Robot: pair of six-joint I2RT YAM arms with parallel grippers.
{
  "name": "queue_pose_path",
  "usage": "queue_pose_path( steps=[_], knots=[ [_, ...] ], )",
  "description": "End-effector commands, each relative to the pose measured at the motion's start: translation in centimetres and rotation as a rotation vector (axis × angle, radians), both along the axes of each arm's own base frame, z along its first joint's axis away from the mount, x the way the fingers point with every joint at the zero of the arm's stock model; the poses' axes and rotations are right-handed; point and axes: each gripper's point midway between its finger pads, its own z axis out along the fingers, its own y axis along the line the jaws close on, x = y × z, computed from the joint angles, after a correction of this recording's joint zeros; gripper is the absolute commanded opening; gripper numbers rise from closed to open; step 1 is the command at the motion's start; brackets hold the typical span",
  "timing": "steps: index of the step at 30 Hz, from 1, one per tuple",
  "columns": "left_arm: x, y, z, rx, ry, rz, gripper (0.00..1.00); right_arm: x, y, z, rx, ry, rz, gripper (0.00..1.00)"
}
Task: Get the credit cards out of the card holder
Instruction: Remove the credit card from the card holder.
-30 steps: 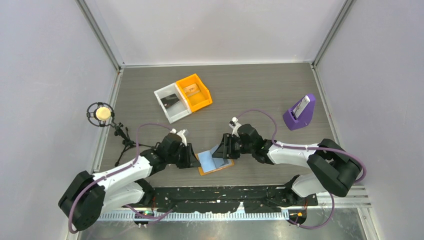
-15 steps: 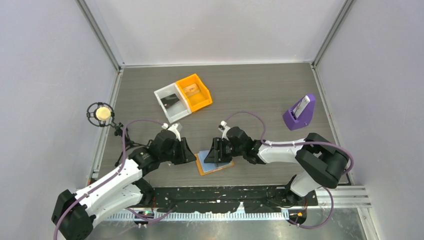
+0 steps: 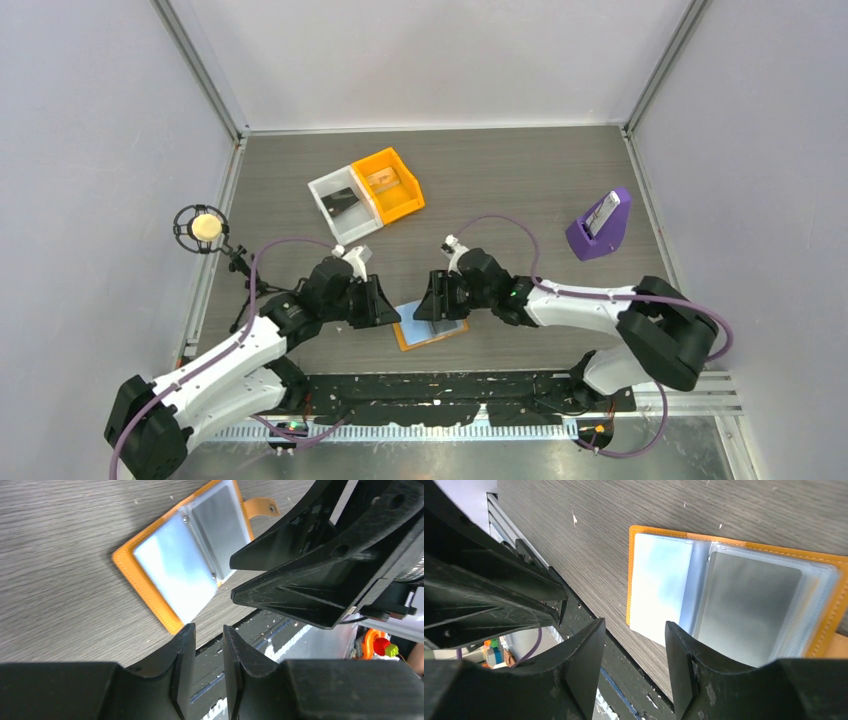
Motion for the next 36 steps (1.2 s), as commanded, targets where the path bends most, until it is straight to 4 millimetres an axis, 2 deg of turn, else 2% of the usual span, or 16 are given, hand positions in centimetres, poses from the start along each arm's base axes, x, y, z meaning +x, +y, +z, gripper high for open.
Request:
queue_pose_path(
  steps=[1,5,13,19,27,36],
  knots=[
    [0.7,-2.3,2.8,-0.112,-0.063,-0.079,0.29,1.6,-1.8,2.0,-0.039,-0.117,-0.043,0.54],
    [1.1,-3.1,2.0,-0.113,-0.045,-0.092,0.28,2.2,-3.8,2.0,-0.048,-0.131,-0.082,0.54],
    [1.4,-3.9,-1.9,-0.069,0.038,-0.112,0.25,3.1,-5.8,0.3,-0.091,-0.118,-0.108,0.54],
    [1.2,-3.5,-4.5,-0.023,0.08,-0.101,0.24,3.1,-5.6,-0.9,-0.099,-0.087,-0.088,0.54],
    [0.6,-2.4,-6.8,0.029,0.11,-0.085,0.23,3.0,-5.8,-2.3,-0.129,-0.066,-0.089,0.54],
    [0.3,-2.1,-7.9,0.042,0.123,-0.084,0.23,2.7,-5.6,-2.9,-0.123,-0.041,-0.082,0.53]
  ],
)
